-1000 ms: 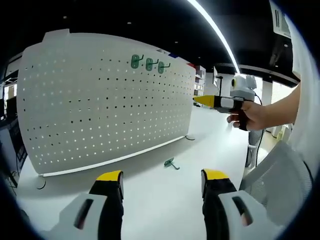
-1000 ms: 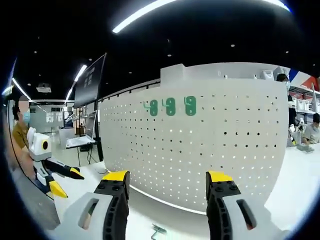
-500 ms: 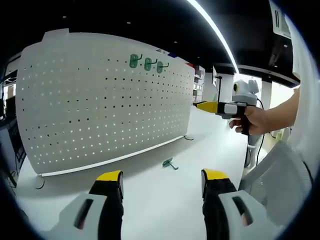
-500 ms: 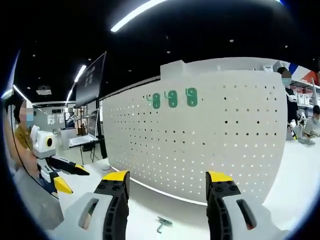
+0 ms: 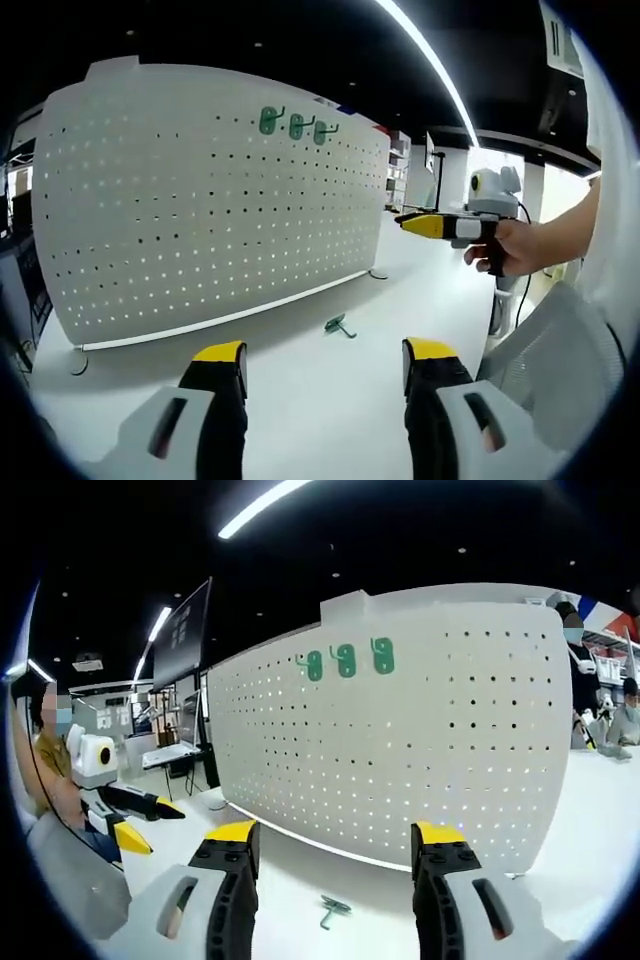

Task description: Insert the hook assembly into the mounting plate slot until the hook locks in place.

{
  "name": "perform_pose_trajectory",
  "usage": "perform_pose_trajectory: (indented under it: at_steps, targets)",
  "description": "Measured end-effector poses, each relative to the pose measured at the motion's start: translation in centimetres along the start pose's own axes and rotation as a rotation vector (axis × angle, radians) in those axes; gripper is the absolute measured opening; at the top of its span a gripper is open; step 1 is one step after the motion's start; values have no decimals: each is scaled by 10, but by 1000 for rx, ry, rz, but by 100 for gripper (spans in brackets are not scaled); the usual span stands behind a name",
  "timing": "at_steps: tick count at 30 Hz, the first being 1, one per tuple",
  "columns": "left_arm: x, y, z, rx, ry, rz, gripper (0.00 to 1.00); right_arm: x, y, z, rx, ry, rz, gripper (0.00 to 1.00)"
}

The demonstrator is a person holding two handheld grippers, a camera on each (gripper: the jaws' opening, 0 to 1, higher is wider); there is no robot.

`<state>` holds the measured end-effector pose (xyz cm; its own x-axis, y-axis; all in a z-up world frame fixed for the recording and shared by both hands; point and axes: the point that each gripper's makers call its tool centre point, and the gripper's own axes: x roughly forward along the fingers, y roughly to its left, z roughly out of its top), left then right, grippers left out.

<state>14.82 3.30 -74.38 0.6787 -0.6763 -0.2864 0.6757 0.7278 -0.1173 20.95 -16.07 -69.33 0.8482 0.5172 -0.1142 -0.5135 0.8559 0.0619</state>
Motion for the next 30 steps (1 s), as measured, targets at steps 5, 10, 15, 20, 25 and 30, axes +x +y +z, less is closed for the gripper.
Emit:
perform_pose_trajectory:
  at_steps: [5, 10, 15, 20, 25, 30]
  targets:
    - [0, 0, 1, 0, -1, 0, 65, -5, 2, -8, 10, 17, 3, 59]
    - [0, 1, -1, -1, 2, -2, 65, -9, 3, -16, 19, 35, 8, 59]
    - [0, 1, -2, -2, 7, -6, 65, -15, 7, -24, 11, 59, 22, 59]
    - [0, 1, -3, -5, 12, -6, 65, -19, 10, -31, 14, 79, 35, 59]
    - [0, 1, -4, -5, 14, -8, 65, -24, 15, -38, 6, 105, 59, 60]
    - [-1, 2, -6, -3, 19, -7, 65, -30, 17, -47, 9, 127, 72, 60]
